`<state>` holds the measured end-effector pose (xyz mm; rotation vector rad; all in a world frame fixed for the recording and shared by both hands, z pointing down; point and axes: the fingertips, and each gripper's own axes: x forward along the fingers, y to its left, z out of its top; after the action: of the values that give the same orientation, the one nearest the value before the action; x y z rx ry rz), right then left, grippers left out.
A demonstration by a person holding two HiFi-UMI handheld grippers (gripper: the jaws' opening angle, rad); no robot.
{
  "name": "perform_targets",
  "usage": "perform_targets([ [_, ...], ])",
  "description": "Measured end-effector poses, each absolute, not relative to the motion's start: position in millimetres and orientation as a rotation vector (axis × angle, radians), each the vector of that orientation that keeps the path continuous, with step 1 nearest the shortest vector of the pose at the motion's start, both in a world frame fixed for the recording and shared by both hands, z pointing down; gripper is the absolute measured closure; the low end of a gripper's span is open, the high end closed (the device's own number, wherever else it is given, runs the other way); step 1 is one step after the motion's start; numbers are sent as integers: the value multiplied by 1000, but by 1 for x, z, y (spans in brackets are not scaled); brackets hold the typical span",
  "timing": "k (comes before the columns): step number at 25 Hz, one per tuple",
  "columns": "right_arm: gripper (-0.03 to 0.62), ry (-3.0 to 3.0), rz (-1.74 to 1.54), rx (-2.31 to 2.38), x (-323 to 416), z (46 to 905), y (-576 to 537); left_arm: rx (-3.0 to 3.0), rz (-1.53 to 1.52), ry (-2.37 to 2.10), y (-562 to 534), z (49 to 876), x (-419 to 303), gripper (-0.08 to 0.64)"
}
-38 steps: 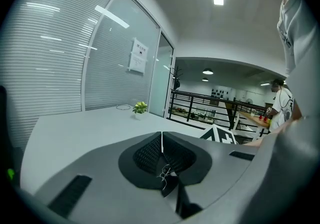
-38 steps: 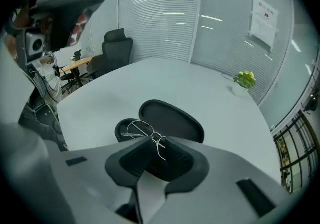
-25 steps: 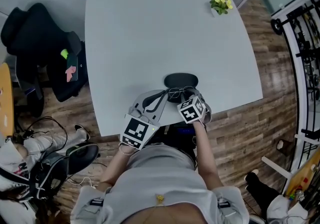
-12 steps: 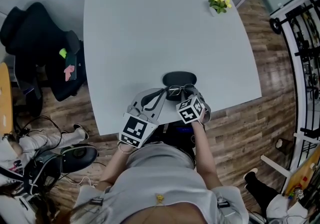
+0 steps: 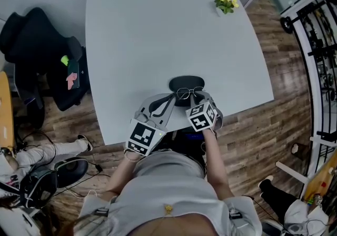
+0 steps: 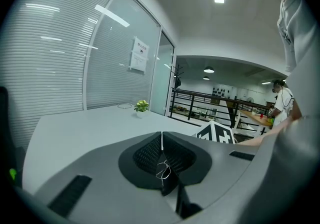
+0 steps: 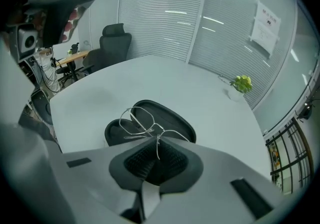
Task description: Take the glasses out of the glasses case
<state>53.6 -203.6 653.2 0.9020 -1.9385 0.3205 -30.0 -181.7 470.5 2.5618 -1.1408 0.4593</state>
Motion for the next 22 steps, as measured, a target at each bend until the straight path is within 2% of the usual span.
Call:
perform_targets([
  [22, 565, -2021, 278, 1000, 50, 590, -207, 2581, 456, -1157, -176, 468, -37, 529],
])
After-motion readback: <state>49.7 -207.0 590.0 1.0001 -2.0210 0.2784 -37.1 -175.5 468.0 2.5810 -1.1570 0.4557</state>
